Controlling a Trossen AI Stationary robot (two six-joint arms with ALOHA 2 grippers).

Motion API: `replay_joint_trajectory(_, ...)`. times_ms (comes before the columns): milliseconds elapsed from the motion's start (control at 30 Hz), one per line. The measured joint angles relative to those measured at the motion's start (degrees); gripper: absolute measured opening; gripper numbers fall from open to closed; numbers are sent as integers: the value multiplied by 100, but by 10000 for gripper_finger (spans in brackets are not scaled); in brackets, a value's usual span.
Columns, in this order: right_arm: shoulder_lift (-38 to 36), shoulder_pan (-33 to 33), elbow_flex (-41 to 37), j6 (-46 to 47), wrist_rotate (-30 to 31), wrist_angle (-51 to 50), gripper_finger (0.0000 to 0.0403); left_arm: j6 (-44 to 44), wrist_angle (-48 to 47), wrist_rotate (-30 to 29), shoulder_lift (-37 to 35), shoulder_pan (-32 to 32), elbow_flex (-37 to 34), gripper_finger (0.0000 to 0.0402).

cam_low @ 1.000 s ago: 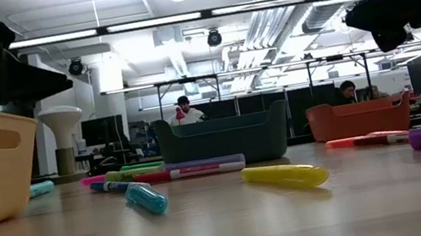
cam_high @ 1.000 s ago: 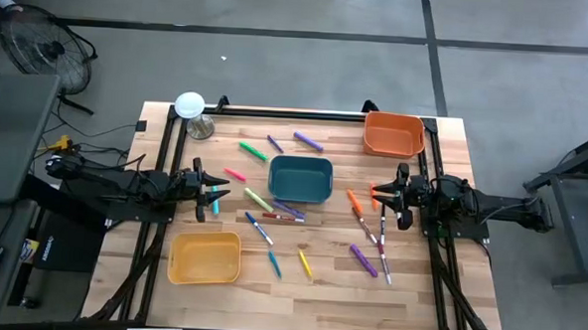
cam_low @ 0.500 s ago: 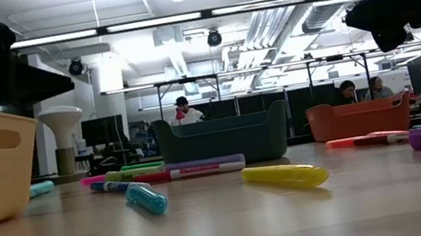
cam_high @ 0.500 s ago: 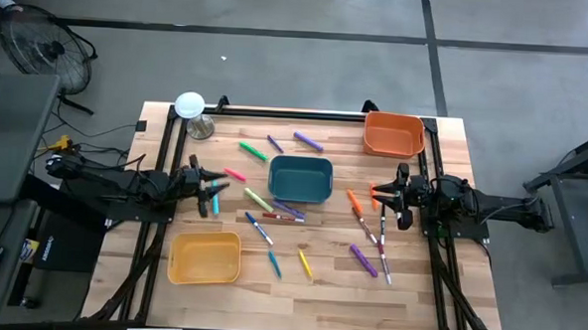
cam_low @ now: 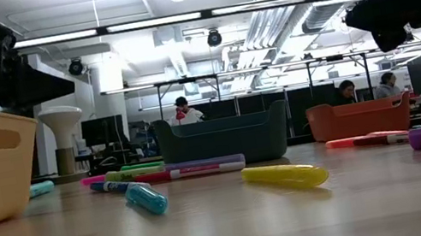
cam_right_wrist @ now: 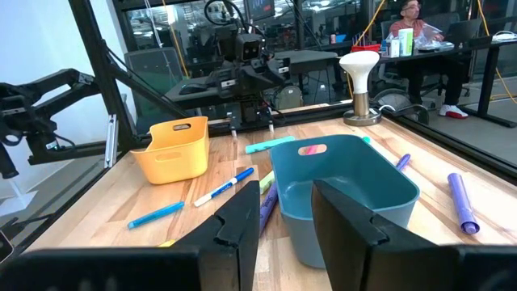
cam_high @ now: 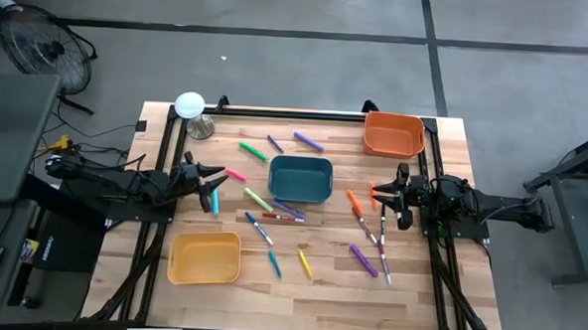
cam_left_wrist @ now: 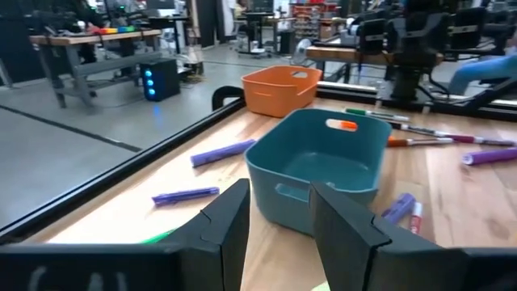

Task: Pick & Place Markers
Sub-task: Put the top right light violet highlighter pen into the orange bin

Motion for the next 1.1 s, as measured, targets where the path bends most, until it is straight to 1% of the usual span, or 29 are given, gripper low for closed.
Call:
replay_joint_trajectory(100,0,0,1,0,-1,-2,103,0,2,70,0,0,-2,127)
replay_joint_trajectory(1100,0,-2,1,0,-1,0,103,0,-2,64,0,0,0,127)
